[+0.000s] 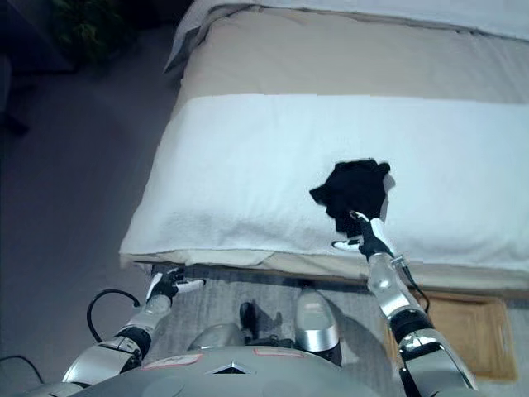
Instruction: Put the clothes on the bed into the basket.
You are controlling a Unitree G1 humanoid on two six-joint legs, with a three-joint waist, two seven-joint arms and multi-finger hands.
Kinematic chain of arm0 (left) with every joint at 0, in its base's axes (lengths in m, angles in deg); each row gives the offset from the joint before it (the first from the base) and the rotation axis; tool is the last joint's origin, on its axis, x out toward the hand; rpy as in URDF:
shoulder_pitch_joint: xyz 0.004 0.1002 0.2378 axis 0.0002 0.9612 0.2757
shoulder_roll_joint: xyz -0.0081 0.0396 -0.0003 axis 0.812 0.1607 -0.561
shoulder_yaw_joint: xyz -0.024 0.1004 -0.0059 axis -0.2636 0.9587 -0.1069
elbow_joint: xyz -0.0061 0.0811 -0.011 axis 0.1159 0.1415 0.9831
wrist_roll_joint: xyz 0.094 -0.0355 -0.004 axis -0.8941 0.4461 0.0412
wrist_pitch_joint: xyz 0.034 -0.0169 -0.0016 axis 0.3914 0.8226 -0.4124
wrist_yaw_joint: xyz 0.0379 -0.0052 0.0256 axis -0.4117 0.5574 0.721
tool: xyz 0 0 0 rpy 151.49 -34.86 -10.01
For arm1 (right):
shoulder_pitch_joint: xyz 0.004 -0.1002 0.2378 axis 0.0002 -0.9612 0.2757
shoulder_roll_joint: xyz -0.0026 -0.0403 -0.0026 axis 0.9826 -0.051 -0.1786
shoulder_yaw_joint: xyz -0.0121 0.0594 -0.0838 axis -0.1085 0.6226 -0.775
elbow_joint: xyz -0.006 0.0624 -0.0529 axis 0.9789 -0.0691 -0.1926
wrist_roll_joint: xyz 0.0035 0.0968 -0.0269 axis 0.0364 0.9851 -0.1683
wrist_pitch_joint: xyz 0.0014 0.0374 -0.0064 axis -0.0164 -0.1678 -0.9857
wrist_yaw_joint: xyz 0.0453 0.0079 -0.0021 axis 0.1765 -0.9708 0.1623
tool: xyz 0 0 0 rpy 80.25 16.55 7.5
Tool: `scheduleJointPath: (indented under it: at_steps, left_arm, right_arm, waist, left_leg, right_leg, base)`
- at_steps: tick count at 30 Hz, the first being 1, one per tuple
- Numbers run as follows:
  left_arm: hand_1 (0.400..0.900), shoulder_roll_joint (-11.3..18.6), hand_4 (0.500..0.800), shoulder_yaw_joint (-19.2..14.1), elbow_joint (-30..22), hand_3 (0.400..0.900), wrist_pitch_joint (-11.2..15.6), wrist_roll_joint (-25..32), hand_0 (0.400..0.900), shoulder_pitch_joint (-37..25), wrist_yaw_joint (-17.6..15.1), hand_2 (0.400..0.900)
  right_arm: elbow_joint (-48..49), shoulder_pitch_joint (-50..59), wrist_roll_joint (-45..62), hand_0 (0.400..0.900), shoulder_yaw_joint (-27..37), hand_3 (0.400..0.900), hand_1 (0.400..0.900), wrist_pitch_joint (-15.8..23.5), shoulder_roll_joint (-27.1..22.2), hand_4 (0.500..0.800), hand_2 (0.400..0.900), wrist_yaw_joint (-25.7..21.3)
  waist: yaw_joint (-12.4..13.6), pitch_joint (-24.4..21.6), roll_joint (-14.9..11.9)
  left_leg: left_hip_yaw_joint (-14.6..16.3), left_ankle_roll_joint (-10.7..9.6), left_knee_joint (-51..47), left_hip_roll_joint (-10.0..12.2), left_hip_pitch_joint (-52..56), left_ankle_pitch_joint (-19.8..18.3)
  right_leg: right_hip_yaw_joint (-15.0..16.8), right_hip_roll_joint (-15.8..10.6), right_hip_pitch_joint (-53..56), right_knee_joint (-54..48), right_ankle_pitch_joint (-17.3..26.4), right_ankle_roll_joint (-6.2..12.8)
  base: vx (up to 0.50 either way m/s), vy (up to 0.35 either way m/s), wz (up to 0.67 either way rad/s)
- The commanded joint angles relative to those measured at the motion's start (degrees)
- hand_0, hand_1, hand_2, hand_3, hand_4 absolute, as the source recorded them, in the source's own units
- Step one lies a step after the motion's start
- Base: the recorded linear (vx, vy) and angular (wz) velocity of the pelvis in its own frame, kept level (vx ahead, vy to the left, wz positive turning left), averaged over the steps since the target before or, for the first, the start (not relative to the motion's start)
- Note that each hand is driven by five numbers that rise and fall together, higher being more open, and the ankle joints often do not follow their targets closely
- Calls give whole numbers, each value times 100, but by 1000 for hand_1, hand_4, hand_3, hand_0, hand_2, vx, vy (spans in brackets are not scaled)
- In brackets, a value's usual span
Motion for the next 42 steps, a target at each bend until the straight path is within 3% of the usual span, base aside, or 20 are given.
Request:
scheduleJointPath:
  at_steps: [1, 6, 11, 17, 24, 28, 32, 42]
  left_arm:
    - [900, 398, 800, -158, -290, 900, 137, -201, 900, 45, -244, 900]
    - [900, 331, 800, -182, -241, 900, 73, -299, 900, 330, -240, 900]
    - [900, 303, 800, -67, -186, 900, 22, -276, 900, 248, -259, 900]
    - [900, 328, 800, 38, -71, 900, -32, -76, 900, 20, -333, 900]
    - [900, 370, 800, 315, 234, 900, 99, 417, 900, -460, -466, 900]
    - [900, 420, 800, 440, 312, 900, 160, 584, 900, -576, -414, 900]
    - [900, 433, 800, 591, 23, 900, 272, 752, 900, -482, -287, 900]
    - [900, 388, 800, 700, -492, 900, 295, 790, 900, -411, -205, 900]
  right_arm:
    - [1019, 396, -546, 900, 365, 900, 900, 142, -665, 800, 900, -487]
    - [1398, 464, -733, 900, 543, 900, 900, 146, -910, 800, 900, -601]
    - [921, 971, -756, 900, 251, 900, 900, -15, -880, 800, 900, -700]
    - [-265, 1776, -606, 900, -328, 900, 900, -273, -695, 800, 900, -670]
    - [-2639, 3396, -457, 900, -1213, 900, 900, -461, -260, 800, 900, -742]
    - [-3507, 4055, -560, 900, -1381, 900, 900, -615, -466, 800, 900, -711]
    - [-4157, 4709, -844, 900, -1473, 900, 900, -789, -1037, 800, 900, -638]
    - [-4249, 4961, -1496, 900, -1623, 900, 900, -1074, -1874, 800, 900, -524]
  waist:
    - [106, -230, -96]
    - [203, -426, 4]
    - [272, -459, 46]
    - [323, -394, 176]
    - [472, -63, 575]
    - [558, -14, 794]
    - [672, 71, 1147]
    - [645, -14, 1537]
  left_leg:
    - [127, 75, 170, -424, -71, -277]
    - [51, -33, 36, -291, 1, -258]
    - [17, -122, 26, -198, -56, -279]
    - [-15, -181, 26, -151, -289, -241]
    - [-42, -273, 26, -248, -1292, 76]
    - [-61, -334, 26, -285, -1579, 191]
    - [-126, -406, 26, -343, -1747, 278]
    - [-197, -461, 26, -393, -1635, 325]
  right_leg:
    - [43, -41, -17, 2, 278, -165]
    - [-122, 38, 204, -102, 124, -220]
    - [-206, 70, 224, -102, 6, -261]
    - [-252, 76, 57, -102, -40, -299]
    - [-242, -70, -898, -102, 210, -277]
    - [-236, -117, -1134, -102, 247, -270]
    - [-244, -178, -1243, -102, 200, -260]
    - [-269, -236, -1054, -102, 69, -259]
  base:
    - [229, -116, 38]
    - [187, -95, 17]
    - [97, -78, 10]
    - [43, -51, 9]
    - [-40, -18, 9]
    - [36, -32, 10]
    - [63, -26, 8]
    - [59, -21, 5]
